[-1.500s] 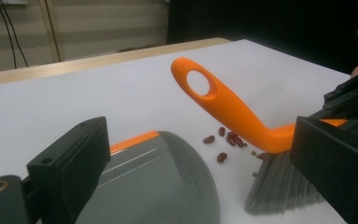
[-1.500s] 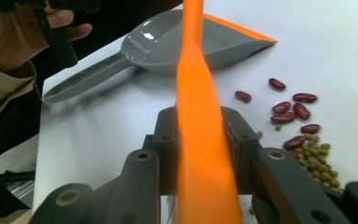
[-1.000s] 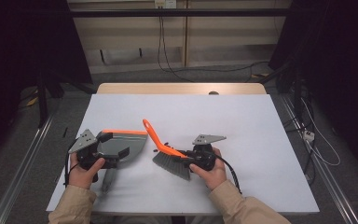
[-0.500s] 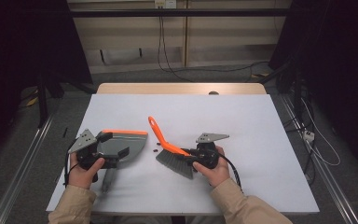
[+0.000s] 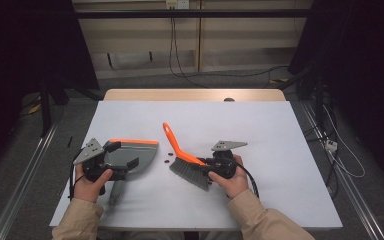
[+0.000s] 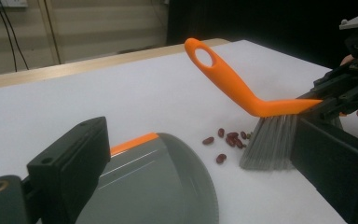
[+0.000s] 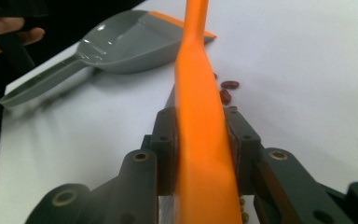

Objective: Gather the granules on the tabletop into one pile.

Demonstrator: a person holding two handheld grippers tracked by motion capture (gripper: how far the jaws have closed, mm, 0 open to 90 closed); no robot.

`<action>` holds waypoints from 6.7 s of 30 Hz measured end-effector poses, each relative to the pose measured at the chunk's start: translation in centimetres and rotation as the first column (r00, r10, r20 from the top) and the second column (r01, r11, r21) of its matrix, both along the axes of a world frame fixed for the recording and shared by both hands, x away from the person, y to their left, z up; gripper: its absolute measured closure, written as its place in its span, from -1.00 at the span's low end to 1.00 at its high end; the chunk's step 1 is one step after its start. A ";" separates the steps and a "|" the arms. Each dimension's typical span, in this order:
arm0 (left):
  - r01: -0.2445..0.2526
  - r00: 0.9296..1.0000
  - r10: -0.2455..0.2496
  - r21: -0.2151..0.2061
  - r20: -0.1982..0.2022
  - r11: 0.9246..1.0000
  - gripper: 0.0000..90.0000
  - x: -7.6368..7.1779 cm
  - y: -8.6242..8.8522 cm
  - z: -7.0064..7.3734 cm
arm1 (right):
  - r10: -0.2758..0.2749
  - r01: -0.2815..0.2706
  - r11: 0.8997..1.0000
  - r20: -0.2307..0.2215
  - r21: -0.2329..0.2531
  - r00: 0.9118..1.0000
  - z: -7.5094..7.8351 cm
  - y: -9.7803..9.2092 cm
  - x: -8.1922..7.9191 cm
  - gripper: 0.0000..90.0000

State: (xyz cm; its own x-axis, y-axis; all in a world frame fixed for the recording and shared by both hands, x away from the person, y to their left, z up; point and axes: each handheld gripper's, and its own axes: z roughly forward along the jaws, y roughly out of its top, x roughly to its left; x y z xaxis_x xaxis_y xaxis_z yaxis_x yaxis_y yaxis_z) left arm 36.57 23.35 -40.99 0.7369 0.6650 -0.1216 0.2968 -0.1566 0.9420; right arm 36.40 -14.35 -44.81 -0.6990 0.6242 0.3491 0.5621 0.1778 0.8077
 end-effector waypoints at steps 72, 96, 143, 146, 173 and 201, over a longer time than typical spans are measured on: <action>-0.013 1.000 0.013 0.003 -0.026 1.000 -0.89 0.5 0.2 -0.4 | 0.290 -0.261 0.955 0.259 -0.143 0.921 0.6 3.1 8.0 0.58; -0.013 0.999 0.013 0.006 -0.035 1.000 -0.89 0.5 0.0 -0.5 | 0.392 -0.364 0.919 0.252 -0.150 0.885 0.8 1.6 5.2 0.58; -0.006 1.000 0.006 0.002 -0.014 1.000 -0.89 0.3 0.1 -0.3 | -0.105 0.087 0.991 0.183 0.102 0.978 2.2 5.7 -1.5 0.58; -0.008 1.000 0.008 0.003 -0.016 1.000 -0.89 0.4 0.1 -0.4 | -0.094 0.077 0.991 0.157 0.108 0.983 1.7 6.4 -1.6 0.58; -0.007 1.000 0.007 0.008 -0.013 1.000 -0.89 0.3 0.0 -0.3 | -0.145 0.140 0.988 0.083 0.065 0.986 0.0 7.8 -1.7 0.58; -0.006 1.000 0.006 0.011 -0.005 1.000 -0.89 0.2 -0.2 -0.3 | -0.300 0.300 0.952 -0.005 0.066 0.954 -0.9 2.6 -2.8 0.56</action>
State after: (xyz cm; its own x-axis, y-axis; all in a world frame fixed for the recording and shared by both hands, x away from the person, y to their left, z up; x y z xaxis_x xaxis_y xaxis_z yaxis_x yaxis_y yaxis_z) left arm 36.76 23.20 -41.25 0.7320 0.6710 -0.1183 0.3028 -0.1649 0.9387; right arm 33.65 -11.76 -45.74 -0.4850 0.7812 0.3930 0.5769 -0.0519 0.8152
